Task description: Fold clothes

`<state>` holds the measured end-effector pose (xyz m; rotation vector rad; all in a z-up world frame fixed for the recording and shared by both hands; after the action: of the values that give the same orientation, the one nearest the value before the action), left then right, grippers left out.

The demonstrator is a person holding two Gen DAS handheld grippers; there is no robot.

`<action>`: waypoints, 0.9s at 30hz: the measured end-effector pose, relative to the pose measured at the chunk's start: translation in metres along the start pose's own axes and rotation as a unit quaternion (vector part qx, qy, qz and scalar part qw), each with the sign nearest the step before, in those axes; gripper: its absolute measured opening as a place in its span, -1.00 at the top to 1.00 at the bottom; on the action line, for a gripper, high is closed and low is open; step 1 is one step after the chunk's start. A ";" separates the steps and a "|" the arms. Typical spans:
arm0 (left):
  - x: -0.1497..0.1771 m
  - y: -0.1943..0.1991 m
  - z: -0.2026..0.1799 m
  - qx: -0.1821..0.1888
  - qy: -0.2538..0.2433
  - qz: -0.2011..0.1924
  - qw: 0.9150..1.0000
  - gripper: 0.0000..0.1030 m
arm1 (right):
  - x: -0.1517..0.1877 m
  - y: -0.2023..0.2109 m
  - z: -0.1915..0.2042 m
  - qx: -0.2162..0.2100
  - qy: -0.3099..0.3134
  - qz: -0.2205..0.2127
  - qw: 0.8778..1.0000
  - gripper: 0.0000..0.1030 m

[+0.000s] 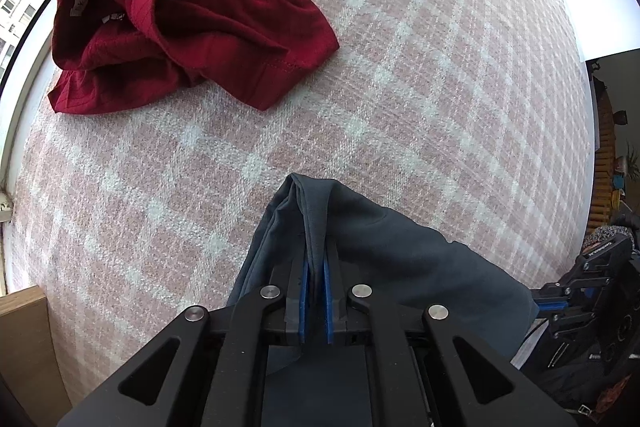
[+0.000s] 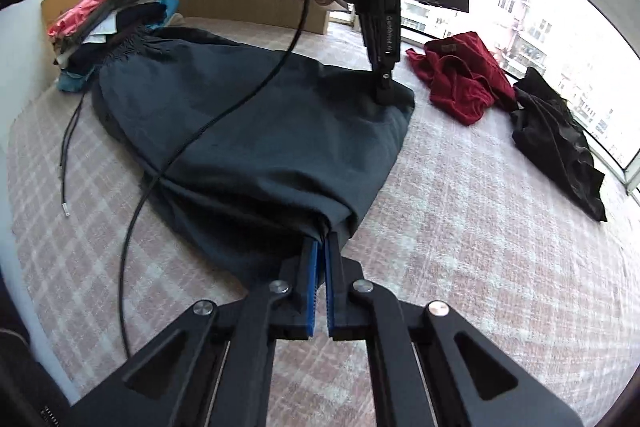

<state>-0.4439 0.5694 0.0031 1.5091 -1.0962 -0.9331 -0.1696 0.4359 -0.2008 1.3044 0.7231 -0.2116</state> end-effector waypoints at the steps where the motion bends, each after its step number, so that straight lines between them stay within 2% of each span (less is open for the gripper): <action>1: 0.005 -0.001 0.001 0.000 0.001 0.000 1.000 0.73 | 0.005 0.000 0.004 -0.016 0.011 0.022 1.000 0.88; 3: 0.013 -0.001 0.007 0.000 0.004 0.000 1.000 0.72 | 0.014 0.000 0.009 -0.045 0.023 0.060 0.997 0.86; 4: 0.013 0.002 0.017 0.001 0.004 0.000 1.000 0.72 | 0.013 0.001 0.002 -0.049 0.002 0.066 0.997 0.84; 5: 0.013 0.003 0.022 0.002 0.005 0.000 1.000 0.72 | 0.011 0.003 -0.006 -0.053 -0.024 0.067 0.996 0.82; 7: 0.038 0.013 0.052 0.001 0.003 0.000 1.000 0.72 | 0.003 0.009 -0.025 -0.065 -0.071 0.045 0.994 0.82; 8: 0.040 0.015 0.057 0.001 0.003 0.001 1.000 0.72 | 0.000 0.010 -0.035 -0.052 -0.084 0.033 0.995 0.82; 11: 0.037 0.018 0.065 0.001 0.004 0.002 1.000 0.72 | 0.001 0.002 -0.044 -0.032 -0.063 0.039 0.997 0.82; 12: 0.037 0.014 0.054 0.001 0.004 0.003 1.000 0.72 | 0.002 -0.002 -0.044 -0.032 -0.053 0.046 0.997 0.82; 14: 0.042 -0.005 -0.002 0.001 0.004 0.003 1.000 0.72 | 0.005 -0.009 -0.038 -0.048 -0.046 0.059 0.996 0.82; 16: 0.063 -0.023 -0.064 0.001 0.005 0.003 1.000 0.72 | 0.003 -0.011 -0.034 -0.046 -0.037 0.056 0.997 0.79; 17: 0.066 -0.030 -0.075 0.001 0.006 0.002 1.000 0.72 | 0.001 -0.013 -0.032 -0.041 -0.031 0.052 0.997 0.74; 18: 0.069 -0.030 -0.077 0.001 0.006 0.002 1.000 0.72 | -0.001 -0.015 -0.030 -0.039 -0.027 0.049 0.998 0.59; 20: 0.083 -0.031 -0.082 0.001 0.005 0.002 1.000 0.72 | -0.006 -0.020 -0.027 -0.048 -0.026 0.040 0.998 0.58; 21: 0.083 -0.032 -0.086 0.000 0.004 0.003 1.000 0.72 | -0.008 -0.022 -0.027 -0.057 -0.034 0.041 0.997 0.71; 22: 0.082 -0.034 -0.090 -0.001 0.004 0.003 1.000 0.72 | -0.010 -0.022 -0.028 -0.057 -0.039 0.039 0.997 0.97; 24: 0.081 -0.038 -0.099 -0.003 0.002 0.003 1.000 0.77 | -0.012 -0.017 -0.031 -0.060 -0.048 0.031 0.997 0.96; 27: 0.083 -0.035 -0.110 -0.005 -0.003 0.001 1.000 0.79 | -0.021 0.017 -0.039 -0.072 -0.064 -0.004 0.995 0.96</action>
<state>-0.3101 0.5240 -0.0119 1.4981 -1.0957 -0.9414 -0.1907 0.4715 -0.1780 1.1411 0.6222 -0.2429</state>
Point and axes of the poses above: each gripper's, at about its wrist camera, not at the fingertips, and y roughly against the way its jaws point, z to its left, x to its underside, the point moved 6 cm from there along -y, roughly the way its jaws point, and after that the axes turned 12 degrees about -y, right-handed, at the moved point
